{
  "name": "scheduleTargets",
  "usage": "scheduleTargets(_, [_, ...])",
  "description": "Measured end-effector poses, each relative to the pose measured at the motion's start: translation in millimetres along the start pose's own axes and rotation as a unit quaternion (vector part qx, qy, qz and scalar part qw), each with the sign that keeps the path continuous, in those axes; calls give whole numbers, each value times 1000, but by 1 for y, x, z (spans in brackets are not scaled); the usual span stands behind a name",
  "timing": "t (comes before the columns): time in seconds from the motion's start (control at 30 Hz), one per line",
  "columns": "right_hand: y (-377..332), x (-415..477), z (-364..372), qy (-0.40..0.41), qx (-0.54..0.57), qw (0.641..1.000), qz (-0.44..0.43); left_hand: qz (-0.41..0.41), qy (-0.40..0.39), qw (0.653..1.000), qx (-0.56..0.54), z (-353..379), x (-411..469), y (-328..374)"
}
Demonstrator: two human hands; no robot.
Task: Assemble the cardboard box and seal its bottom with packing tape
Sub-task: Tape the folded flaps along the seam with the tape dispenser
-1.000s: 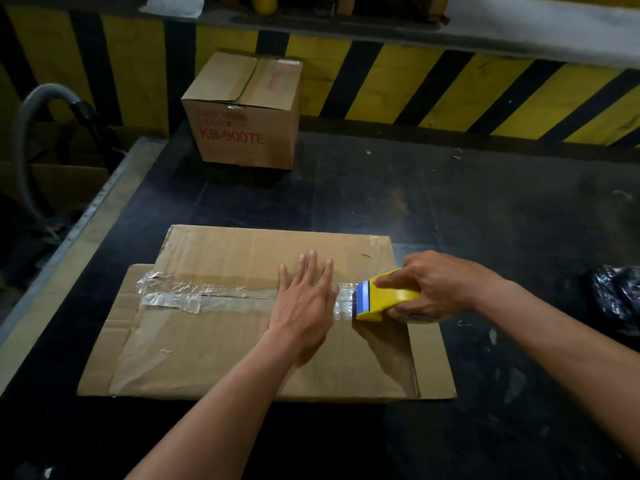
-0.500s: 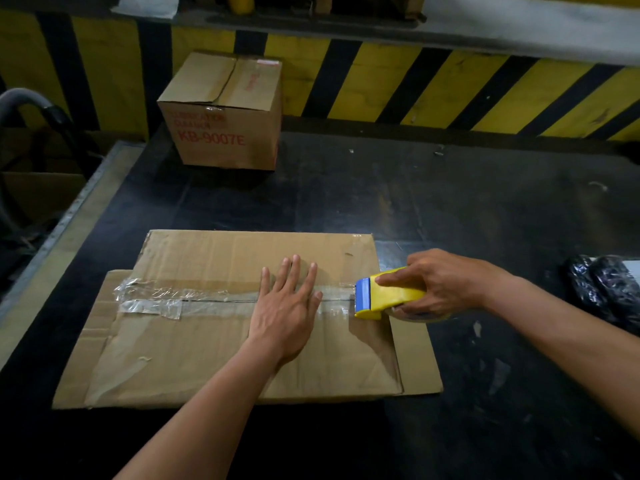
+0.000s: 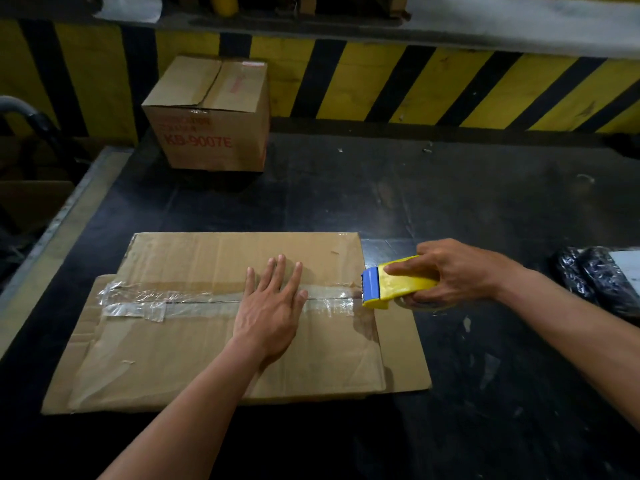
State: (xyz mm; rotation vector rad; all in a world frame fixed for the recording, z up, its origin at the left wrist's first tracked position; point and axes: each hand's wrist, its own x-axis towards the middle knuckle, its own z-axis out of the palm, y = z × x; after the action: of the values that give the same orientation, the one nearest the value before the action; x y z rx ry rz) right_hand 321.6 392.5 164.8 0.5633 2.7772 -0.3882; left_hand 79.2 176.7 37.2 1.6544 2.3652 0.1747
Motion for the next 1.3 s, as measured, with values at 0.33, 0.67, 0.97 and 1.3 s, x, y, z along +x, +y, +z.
scheduleTargets(0.33, [8,-1,-8,-1,-50,998,-24,-34,1,998,-45,9,22,71])
scheduleTargets(0.67, [30,-16,6,-14,-14,1000,-3,-35,2,999,-10,24,22,65])
scheduleTargets(0.97, [49,-25,25,-49,-20,998,28,-30,6,1000,-1,24,21,67])
scheduleTargets(1.3, [45,-6,22,-66,-47,997,19,56,-4,998,11,24,38,106])
